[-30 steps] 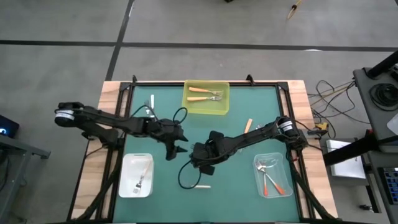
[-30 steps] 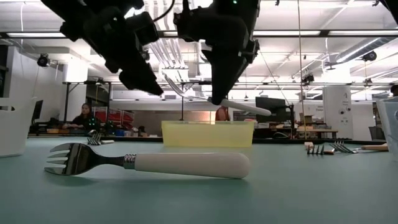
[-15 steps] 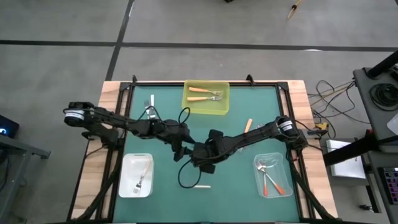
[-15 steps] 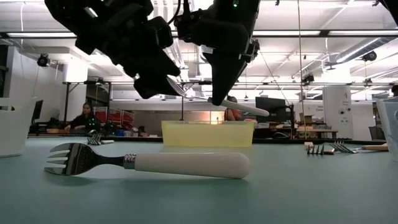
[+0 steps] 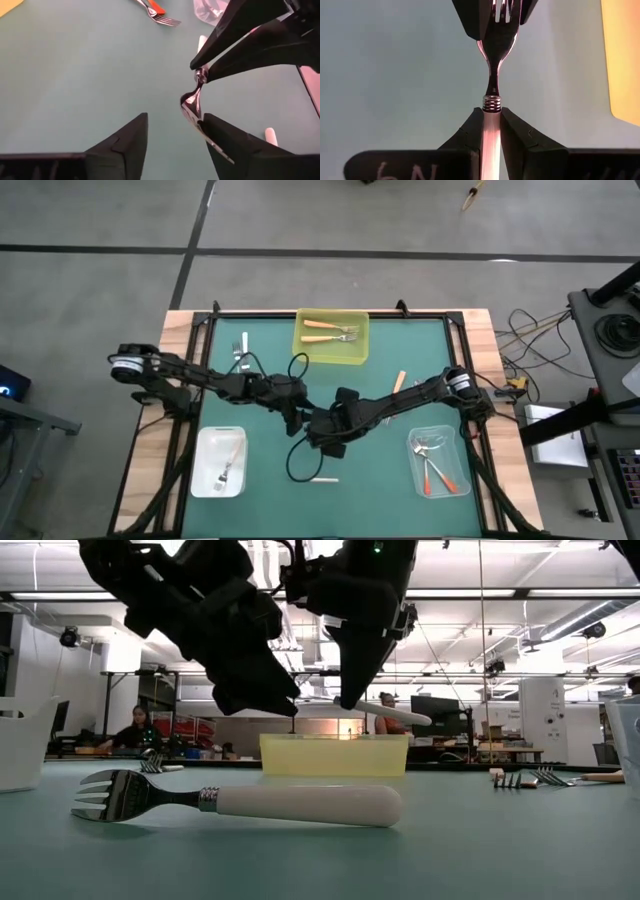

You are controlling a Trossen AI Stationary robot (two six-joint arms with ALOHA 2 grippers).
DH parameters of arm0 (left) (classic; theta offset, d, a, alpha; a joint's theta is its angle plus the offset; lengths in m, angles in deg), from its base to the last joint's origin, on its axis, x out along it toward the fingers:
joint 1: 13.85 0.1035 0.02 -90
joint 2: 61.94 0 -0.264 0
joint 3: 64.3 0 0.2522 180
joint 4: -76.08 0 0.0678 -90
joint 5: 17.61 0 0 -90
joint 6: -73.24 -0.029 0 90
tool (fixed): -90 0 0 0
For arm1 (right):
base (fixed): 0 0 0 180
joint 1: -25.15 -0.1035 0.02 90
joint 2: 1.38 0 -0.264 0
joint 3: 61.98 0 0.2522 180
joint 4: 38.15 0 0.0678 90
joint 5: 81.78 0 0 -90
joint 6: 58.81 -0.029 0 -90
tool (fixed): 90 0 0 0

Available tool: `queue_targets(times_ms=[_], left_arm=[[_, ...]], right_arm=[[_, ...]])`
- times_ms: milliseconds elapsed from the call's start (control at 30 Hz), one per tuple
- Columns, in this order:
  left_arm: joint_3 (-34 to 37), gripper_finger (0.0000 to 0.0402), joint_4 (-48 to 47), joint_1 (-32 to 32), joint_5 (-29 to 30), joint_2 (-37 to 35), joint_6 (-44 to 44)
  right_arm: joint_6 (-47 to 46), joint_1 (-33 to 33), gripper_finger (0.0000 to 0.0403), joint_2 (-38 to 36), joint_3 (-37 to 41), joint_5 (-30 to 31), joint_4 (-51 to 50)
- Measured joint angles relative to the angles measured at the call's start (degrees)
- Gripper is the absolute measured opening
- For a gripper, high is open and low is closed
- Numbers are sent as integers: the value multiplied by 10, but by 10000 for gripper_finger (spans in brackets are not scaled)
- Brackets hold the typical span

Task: Sort silverware by color (type)
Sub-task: Put the white fork into the white bin

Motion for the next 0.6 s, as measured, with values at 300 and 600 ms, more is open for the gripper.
queue_targets(times_ms=[300, 600], left_arm=[[0, 120, 25, 0, 1, 2, 5], [0, 18, 19, 2, 4, 2, 3]], right_arm=[[0, 0, 30, 0, 0, 1, 0], [-4, 0, 25, 0, 0, 1, 1]])
